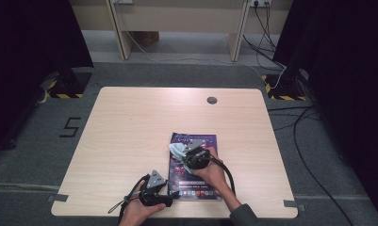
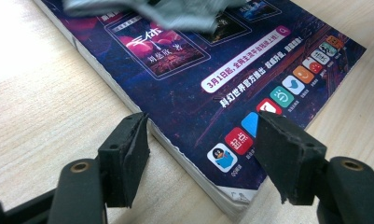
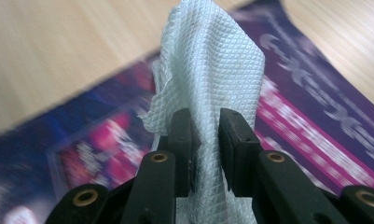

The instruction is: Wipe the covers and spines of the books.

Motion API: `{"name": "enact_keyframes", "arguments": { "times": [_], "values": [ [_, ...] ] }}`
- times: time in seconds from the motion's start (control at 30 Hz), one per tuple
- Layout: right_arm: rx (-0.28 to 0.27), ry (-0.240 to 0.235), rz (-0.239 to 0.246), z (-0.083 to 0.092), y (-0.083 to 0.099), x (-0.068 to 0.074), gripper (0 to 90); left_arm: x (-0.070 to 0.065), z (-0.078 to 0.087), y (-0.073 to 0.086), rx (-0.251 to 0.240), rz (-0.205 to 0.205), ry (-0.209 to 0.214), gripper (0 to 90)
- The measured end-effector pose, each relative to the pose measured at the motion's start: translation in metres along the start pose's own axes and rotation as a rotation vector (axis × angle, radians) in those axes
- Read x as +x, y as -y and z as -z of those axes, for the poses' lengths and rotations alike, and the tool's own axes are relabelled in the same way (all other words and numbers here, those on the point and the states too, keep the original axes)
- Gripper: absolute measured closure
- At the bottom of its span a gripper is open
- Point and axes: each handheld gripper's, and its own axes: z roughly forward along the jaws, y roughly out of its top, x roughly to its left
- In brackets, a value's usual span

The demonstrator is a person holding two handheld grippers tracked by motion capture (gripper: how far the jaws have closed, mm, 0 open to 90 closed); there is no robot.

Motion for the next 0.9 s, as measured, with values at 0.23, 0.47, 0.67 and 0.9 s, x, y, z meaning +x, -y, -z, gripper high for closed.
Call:
{"name": "enact_keyframes", "arguments": {
  "times": [0.23,0.47,0.67,0.9],
  "values": [
    [-0.009,-0.045,0.050,-0.002,-0.005,0.018,75.4,0.001,0.006,-0.002,0.014,-0.026,0.006,27.5],
    [0.014,-0.012,0.020,0.013,0.014,-0.003,75.4,0.010,0.021,-0.001,-0.009,-0.008,0.025,25.3],
    [0.043,0.080,-0.064,0.035,0.041,-0.037,75.4,0.015,0.031,0.004,0.004,-0.014,0.031,24.5],
    [0.046,0.126,-0.116,0.047,0.058,-0.052,75.5,0.001,0.028,0.008,0.026,-0.095,0.057,33.7]
  ]
}}
